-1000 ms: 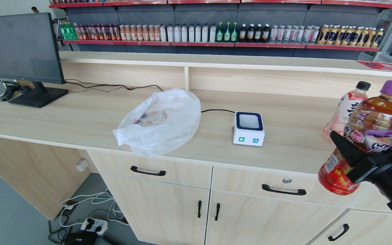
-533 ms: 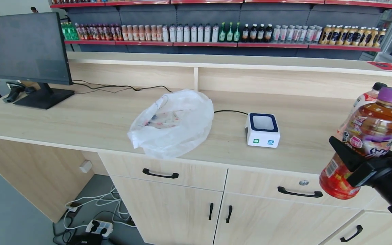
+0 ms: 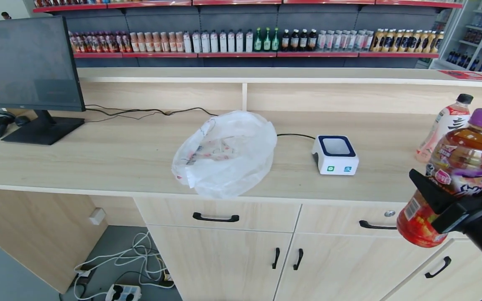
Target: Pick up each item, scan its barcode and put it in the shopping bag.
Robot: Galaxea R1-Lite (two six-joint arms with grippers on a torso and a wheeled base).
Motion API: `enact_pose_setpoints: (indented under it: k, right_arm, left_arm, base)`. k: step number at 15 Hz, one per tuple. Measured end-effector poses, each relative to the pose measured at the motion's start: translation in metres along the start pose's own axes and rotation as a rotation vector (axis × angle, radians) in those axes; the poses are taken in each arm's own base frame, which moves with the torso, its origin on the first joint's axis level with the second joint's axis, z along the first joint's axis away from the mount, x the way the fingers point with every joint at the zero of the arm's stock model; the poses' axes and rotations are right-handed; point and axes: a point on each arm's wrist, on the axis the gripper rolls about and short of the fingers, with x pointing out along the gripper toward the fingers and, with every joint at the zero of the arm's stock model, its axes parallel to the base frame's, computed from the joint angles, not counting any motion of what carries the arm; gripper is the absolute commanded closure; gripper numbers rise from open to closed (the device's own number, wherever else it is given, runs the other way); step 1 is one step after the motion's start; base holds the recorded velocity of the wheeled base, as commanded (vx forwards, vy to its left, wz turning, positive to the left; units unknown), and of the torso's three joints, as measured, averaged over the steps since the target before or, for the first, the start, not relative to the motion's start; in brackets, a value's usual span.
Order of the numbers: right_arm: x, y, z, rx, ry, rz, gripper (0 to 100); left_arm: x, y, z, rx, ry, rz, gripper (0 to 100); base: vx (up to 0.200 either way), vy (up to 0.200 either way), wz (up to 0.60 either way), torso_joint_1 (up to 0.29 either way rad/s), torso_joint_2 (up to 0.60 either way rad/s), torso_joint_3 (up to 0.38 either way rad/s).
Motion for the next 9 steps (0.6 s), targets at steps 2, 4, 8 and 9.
enact_pose_setpoints:
  k: [2, 4, 8, 9]
  right_arm:
    - [-0.0021, 0.0001, -0.0002, -0.029, 0.001, 0.019, 100]
    - [-0.0035, 0.0006, -0.0008, -0.041, 0.001, 0.048, 100]
    - [-0.0067, 0.0006, -0.0044, -0.03, 0.021, 0.069, 100]
    - [-0.0071, 0.001, -0.004, -0.029, 0.017, 0.073, 100]
  left_arm:
    - [0.0, 0.0, 0.0, 0.0, 0.0, -0.001, 0]
    - [0.0, 0.0, 0.0, 0.0, 0.0, -0.001, 0]
    - [0.0, 0.0, -0.0002, 0.001, 0.001, 0.0, 0]
    - [0.0, 0.0, -0.0003, 0.002, 0.003, -0.001, 0]
  base:
    - [0.0, 0.0, 0.0, 0.0, 0.0, 0.0]
    - [0.0, 0.0, 0.0, 0.0, 0.0, 0.0]
    - [0.05, 0.0, 0.0, -0.001, 0.0, -0.002]
    - [0.2, 0.0, 0.0, 0.002, 0.0, 0.002]
